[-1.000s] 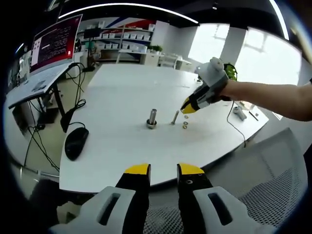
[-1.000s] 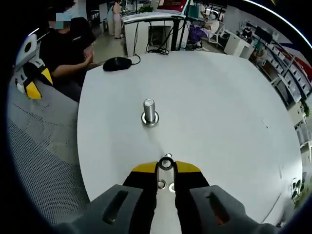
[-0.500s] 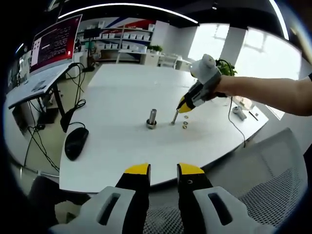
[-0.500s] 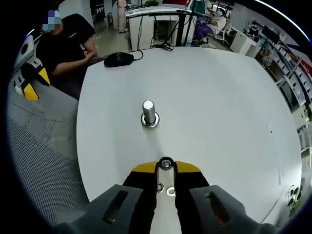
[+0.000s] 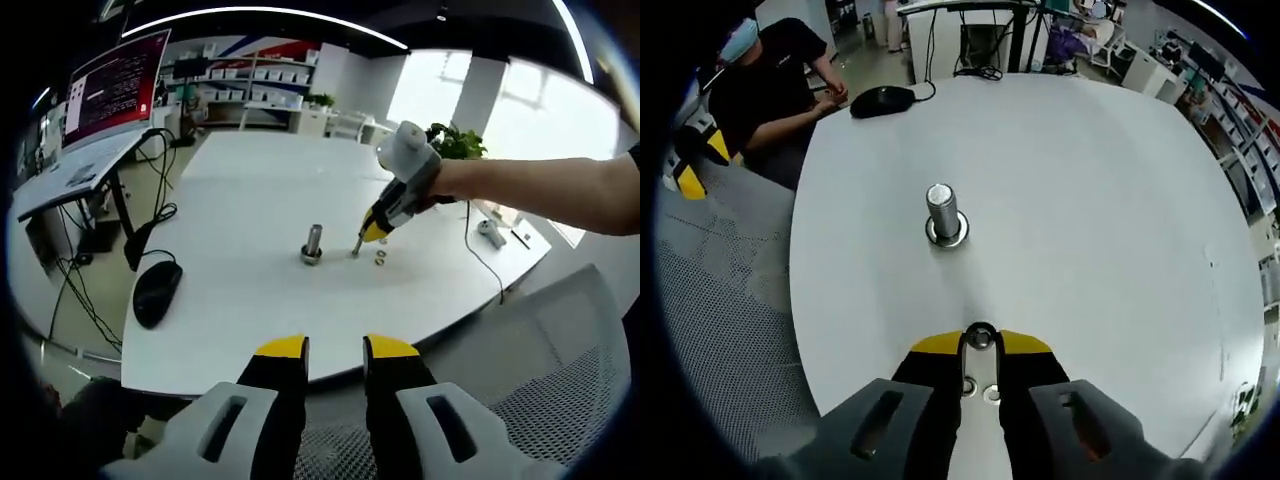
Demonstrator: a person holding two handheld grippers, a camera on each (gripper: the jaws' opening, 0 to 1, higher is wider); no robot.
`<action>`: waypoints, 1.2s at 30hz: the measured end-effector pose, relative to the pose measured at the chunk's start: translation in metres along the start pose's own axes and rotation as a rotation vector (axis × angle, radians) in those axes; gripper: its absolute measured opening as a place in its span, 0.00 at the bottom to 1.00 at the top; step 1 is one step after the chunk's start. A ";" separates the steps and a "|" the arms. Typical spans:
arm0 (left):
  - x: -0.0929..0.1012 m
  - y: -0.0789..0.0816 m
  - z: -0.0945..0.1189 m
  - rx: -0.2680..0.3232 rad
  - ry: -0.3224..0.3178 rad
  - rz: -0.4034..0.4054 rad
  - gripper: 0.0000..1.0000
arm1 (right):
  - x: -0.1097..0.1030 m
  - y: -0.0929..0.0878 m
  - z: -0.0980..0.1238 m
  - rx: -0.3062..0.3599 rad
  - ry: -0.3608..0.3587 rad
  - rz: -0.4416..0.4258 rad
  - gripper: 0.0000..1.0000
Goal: Place the washer onto the threaded stud by aligning its center hole with the stud, sliding it down to the base, and recovering from edge contact or off-axis alignment until the washer reaches the visible bottom stop.
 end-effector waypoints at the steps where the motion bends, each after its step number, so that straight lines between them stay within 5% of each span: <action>1: 0.000 0.000 0.000 0.000 0.000 0.001 0.19 | -0.001 0.000 -0.001 -0.001 0.001 0.002 0.14; 14: 0.001 0.000 -0.001 -0.002 0.003 0.002 0.19 | -0.005 -0.008 -0.024 0.002 0.029 0.000 0.14; 26: -0.001 -0.001 -0.001 -0.012 0.006 -0.007 0.19 | -0.001 -0.009 -0.012 0.068 0.029 -0.029 0.26; 36: -0.001 0.000 -0.001 -0.006 0.009 0.000 0.19 | -0.007 -0.039 -0.008 0.036 0.072 -0.045 0.25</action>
Point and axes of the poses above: the point that each gripper's makers call its tool centre point, and the gripper's own axes: z roughly backward along the fingers, x roughly to its right, y roughly out of its top, the point moved 5 cm from there along z, roughly backward along the fingers, and after that the axes turned 3 degrees about -x, right-handed, at the moved point
